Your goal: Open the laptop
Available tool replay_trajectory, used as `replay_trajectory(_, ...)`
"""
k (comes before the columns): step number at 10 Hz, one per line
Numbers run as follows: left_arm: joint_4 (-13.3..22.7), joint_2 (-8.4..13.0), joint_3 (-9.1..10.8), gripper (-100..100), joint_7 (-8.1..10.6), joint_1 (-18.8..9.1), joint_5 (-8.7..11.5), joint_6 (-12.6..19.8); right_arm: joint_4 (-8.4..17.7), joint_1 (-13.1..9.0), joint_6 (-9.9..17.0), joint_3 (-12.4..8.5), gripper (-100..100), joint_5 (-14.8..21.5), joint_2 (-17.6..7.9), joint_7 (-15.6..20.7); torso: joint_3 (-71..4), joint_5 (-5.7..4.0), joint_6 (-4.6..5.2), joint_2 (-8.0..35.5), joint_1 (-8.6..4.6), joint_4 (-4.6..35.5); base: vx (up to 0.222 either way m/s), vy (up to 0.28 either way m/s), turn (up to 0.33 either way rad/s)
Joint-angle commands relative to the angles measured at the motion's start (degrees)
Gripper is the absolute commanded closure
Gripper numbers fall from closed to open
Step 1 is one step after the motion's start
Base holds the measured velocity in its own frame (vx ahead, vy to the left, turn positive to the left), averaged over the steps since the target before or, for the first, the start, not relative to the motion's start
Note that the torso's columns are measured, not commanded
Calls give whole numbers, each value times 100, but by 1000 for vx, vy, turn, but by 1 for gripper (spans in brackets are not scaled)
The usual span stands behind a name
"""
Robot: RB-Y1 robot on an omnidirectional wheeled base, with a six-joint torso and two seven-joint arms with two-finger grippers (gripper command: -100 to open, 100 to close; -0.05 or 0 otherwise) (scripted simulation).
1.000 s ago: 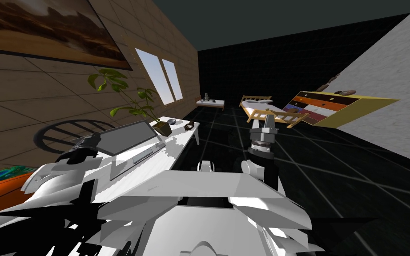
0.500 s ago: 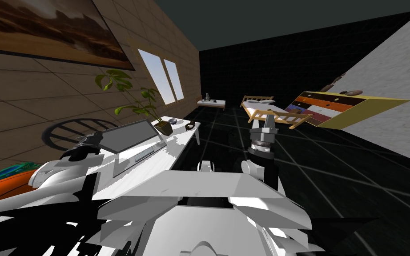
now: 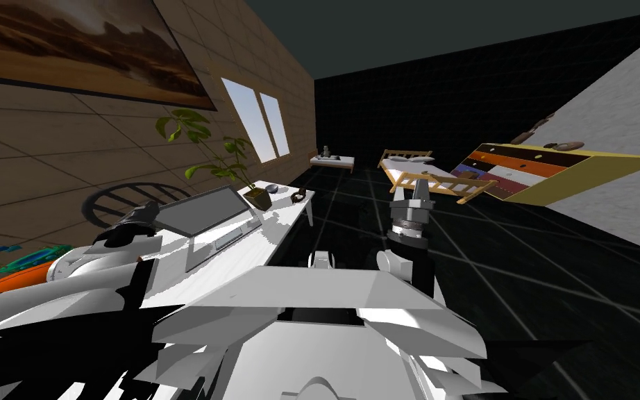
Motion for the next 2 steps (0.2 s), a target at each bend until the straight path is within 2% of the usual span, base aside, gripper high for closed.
replay_trajectory(1, 20, 195, -326, -100, -404, -208, 446, -162, 0, 0, 0, 0, 0, 0, 0, 0, 0, -3, -2, 1, -2, 1, -7, -4, 43)
replay_trajectory(2, -232, 195, -343, -100, -404, -138, 446, -89, 0, 0, 0, 0, 0, 0, 0, 0, -1, -1, 0, -1, -1, 0, 0, 0, 0)
